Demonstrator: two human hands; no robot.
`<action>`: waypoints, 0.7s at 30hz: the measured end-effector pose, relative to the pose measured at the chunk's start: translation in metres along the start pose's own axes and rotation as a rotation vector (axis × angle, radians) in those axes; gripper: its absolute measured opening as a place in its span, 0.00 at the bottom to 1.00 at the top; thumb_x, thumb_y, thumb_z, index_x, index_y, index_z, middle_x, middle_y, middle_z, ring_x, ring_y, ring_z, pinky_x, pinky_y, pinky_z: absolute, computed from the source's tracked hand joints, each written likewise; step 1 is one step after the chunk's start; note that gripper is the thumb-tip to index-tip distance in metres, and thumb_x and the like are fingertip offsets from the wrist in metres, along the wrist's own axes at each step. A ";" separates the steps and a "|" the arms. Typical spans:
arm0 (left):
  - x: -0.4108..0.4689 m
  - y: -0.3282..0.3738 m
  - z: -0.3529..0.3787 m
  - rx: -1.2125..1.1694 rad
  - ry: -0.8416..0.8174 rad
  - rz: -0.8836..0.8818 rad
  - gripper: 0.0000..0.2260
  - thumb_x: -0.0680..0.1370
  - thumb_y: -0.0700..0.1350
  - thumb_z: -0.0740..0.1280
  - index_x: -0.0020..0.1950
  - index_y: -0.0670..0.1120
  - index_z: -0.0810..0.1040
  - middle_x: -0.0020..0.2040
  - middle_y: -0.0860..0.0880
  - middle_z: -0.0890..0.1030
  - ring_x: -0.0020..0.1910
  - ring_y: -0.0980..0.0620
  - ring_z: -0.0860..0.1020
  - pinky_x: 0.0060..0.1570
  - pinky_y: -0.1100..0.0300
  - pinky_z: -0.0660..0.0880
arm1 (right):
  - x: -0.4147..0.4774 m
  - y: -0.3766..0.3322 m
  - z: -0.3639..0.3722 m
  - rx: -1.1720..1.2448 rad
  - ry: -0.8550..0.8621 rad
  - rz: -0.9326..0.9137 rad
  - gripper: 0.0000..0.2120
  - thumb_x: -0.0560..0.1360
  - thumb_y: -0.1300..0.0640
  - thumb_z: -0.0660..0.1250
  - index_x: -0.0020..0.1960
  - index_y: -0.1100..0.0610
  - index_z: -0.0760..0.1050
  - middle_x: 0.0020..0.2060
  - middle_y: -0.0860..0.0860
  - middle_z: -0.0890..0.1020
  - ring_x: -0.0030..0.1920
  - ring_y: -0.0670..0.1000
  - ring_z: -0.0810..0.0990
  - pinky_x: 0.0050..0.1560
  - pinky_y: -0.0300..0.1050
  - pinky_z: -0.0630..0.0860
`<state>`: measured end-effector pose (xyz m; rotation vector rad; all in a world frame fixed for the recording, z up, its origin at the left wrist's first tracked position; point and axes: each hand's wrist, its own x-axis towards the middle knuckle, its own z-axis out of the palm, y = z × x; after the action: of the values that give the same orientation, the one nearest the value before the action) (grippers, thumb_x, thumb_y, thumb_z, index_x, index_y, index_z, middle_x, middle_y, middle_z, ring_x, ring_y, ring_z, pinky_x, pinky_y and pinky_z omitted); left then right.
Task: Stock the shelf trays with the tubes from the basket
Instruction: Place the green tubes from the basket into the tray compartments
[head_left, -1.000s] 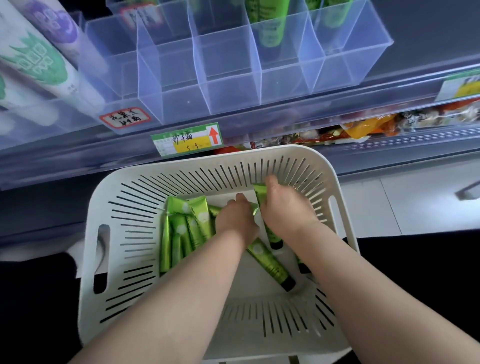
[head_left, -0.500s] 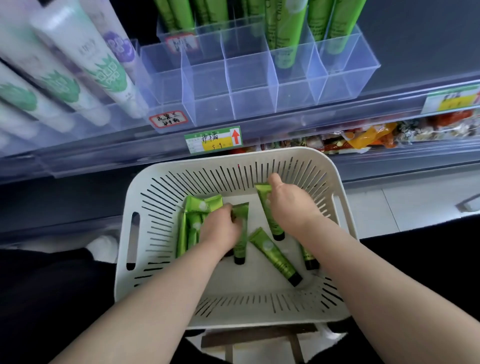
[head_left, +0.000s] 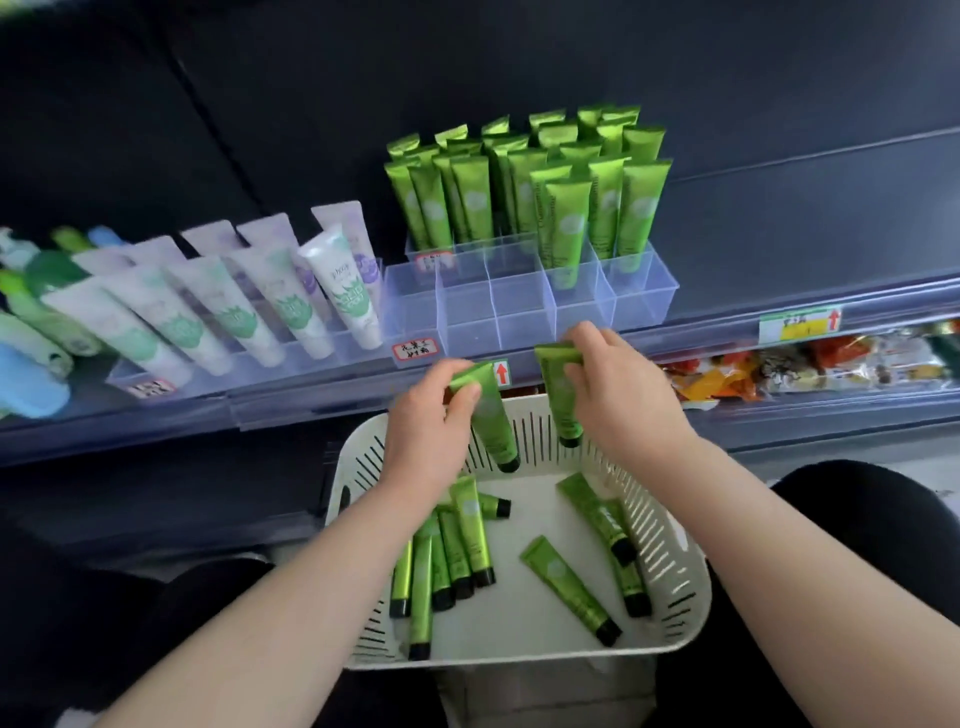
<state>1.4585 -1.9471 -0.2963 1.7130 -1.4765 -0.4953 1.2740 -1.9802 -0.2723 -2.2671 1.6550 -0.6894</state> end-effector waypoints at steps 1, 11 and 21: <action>0.006 0.010 -0.007 -0.014 0.030 0.024 0.09 0.79 0.44 0.66 0.59 0.50 0.79 0.41 0.57 0.79 0.40 0.58 0.77 0.44 0.58 0.75 | 0.005 -0.003 -0.010 -0.008 0.030 -0.014 0.10 0.79 0.59 0.57 0.60 0.56 0.67 0.50 0.54 0.76 0.44 0.61 0.77 0.37 0.51 0.71; 0.099 0.088 -0.035 -0.124 0.295 0.155 0.10 0.78 0.45 0.63 0.58 0.49 0.78 0.45 0.52 0.81 0.43 0.48 0.81 0.47 0.47 0.80 | 0.050 -0.020 -0.068 0.031 0.318 -0.087 0.13 0.80 0.58 0.58 0.64 0.51 0.68 0.54 0.51 0.78 0.43 0.61 0.78 0.38 0.53 0.75; 0.174 0.102 0.004 0.188 0.127 0.102 0.11 0.81 0.41 0.62 0.63 0.48 0.76 0.47 0.48 0.78 0.43 0.49 0.76 0.41 0.60 0.70 | 0.080 -0.003 -0.071 0.036 0.386 -0.093 0.12 0.79 0.58 0.59 0.62 0.50 0.70 0.52 0.47 0.79 0.47 0.54 0.77 0.37 0.48 0.74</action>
<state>1.4329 -2.1134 -0.1842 1.7674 -1.5484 -0.1942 1.2595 -2.0495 -0.1926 -2.3050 1.6805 -1.2338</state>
